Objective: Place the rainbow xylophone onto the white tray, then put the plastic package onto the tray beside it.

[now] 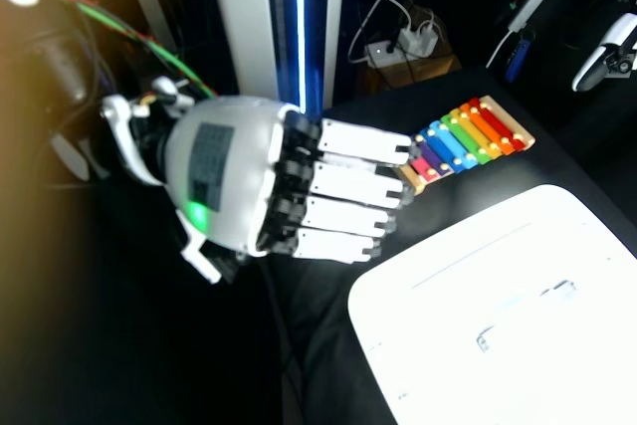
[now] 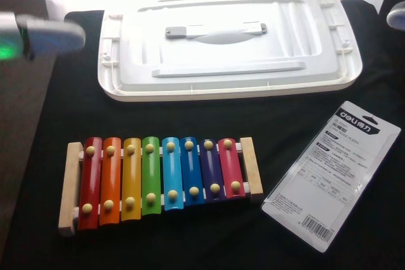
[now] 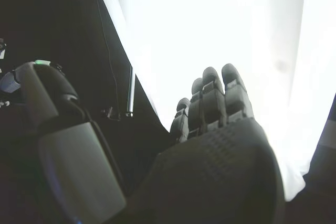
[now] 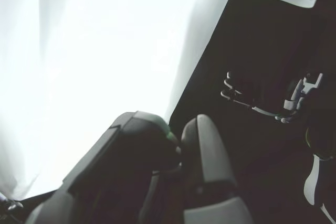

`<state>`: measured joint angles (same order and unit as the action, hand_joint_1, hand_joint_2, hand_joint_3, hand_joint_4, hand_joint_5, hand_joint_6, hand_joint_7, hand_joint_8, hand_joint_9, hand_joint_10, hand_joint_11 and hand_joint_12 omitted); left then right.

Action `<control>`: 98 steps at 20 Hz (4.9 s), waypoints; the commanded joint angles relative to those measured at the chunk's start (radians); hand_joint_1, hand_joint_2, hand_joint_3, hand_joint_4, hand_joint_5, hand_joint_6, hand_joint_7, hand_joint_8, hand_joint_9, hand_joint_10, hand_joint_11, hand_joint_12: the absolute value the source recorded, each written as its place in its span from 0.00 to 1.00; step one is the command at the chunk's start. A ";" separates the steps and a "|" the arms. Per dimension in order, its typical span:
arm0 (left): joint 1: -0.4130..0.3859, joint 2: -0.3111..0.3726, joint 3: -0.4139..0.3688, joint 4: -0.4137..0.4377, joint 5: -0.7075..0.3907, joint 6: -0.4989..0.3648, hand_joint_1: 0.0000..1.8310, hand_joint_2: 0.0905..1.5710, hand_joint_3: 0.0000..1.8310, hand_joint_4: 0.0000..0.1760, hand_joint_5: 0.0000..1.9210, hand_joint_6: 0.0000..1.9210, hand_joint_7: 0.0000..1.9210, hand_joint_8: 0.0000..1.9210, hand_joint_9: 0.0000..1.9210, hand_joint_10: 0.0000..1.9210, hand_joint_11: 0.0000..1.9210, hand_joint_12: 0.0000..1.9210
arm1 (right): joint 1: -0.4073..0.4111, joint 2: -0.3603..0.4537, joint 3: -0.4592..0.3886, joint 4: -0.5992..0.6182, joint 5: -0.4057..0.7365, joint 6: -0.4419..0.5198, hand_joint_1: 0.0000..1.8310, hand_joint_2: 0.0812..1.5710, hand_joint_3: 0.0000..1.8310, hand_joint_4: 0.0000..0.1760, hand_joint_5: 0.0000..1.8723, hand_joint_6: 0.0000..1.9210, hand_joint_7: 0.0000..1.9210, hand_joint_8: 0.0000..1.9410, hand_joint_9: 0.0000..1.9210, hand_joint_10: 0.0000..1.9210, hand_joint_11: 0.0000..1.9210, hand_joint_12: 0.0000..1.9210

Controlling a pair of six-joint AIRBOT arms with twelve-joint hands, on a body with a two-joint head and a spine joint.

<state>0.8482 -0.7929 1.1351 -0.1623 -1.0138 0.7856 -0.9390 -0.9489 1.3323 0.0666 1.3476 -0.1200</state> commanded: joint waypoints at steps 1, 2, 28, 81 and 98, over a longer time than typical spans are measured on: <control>-0.013 0.008 -0.001 -0.015 -0.114 -0.004 0.30 0.55 0.00 0.14 0.09 0.00 0.08 0.00 0.12 0.02 0.00 0.44 | 0.009 -0.001 0.003 0.041 0.113 0.010 0.24 0.56 0.00 0.98 0.22 0.00 0.15 0.00 0.12 0.01 0.00 0.37; -0.013 0.008 -0.001 -0.014 -0.114 -0.004 0.30 0.55 0.00 0.14 0.09 0.00 0.08 0.00 0.12 0.02 0.00 0.44 | 0.009 -0.002 0.003 0.041 0.113 0.010 0.24 0.56 0.00 0.98 0.22 0.00 0.15 0.00 0.12 0.01 0.00 0.37; -0.232 0.022 -0.022 0.752 0.332 -0.378 0.29 0.40 0.00 0.19 0.00 0.00 0.00 0.00 0.02 0.00 0.06 0.06 | -0.021 -0.029 0.008 0.051 0.113 0.011 0.26 0.59 0.00 0.82 0.21 0.00 0.14 0.00 0.11 0.00 0.00 0.45; -0.071 -0.080 -0.089 0.925 0.486 -0.412 0.23 0.43 0.01 0.00 0.00 0.00 0.00 0.00 0.00 0.00 0.00 0.00 | -0.022 -0.049 0.009 0.052 0.113 0.014 0.25 0.61 0.00 0.72 0.21 0.00 0.17 0.00 0.14 0.00 0.00 0.44; -0.061 -0.135 -0.041 0.922 0.536 -0.411 0.28 0.38 0.00 0.00 0.00 0.00 0.00 0.00 0.00 0.00 0.00 0.00 | -0.022 -0.051 0.008 0.051 0.114 0.014 0.28 0.59 0.00 0.76 0.19 0.00 0.18 0.00 0.17 0.00 0.00 0.50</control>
<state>0.7925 -0.9203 1.0901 0.7853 -0.4191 0.3763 -0.9653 -1.0016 1.3365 0.0856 1.3479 -0.1158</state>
